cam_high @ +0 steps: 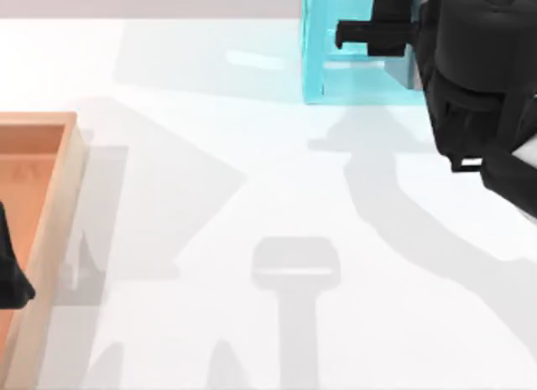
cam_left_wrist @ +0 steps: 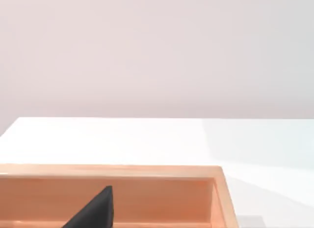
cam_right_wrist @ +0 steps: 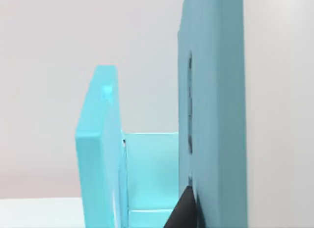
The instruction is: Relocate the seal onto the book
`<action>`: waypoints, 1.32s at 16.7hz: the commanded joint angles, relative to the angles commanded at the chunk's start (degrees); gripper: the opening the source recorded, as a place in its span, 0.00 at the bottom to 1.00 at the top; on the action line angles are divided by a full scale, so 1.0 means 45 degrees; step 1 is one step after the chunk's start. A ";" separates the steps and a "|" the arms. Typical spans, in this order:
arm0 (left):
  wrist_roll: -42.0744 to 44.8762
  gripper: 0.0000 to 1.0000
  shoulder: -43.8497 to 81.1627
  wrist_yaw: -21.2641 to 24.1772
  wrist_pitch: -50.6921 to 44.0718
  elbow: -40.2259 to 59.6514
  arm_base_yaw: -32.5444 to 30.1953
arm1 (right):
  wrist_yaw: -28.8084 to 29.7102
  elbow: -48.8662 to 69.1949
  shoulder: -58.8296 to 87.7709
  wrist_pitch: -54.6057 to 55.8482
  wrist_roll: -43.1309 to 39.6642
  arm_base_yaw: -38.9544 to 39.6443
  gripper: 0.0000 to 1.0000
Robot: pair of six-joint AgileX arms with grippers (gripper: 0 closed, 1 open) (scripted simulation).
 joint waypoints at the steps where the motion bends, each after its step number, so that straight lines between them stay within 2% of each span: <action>1: 0.0000 1.00 0.0000 0.0000 0.0000 0.0000 0.0000 | 0.0017 -0.0032 -0.0045 -0.0031 0.0003 0.0017 0.00; 6: 0.0000 1.00 0.0000 0.0000 0.0000 0.0000 0.0000 | 0.0025 0.0021 0.0137 -0.0003 -0.0134 0.0010 0.00; 10: 0.0000 1.00 0.0000 0.0000 0.0000 0.0000 0.0000 | 0.0427 0.0493 0.1253 -0.0011 -0.1872 0.0618 0.00; 14: 0.0000 1.00 0.0000 0.0000 0.0000 0.0000 0.0000 | 0.1107 0.1280 0.3196 -0.0058 -0.5075 0.1687 0.00; 22: 0.0000 1.00 0.0000 0.0000 0.0000 0.0000 0.0000 | 0.2344 0.3143 0.7008 0.0024 -1.2774 0.4215 0.00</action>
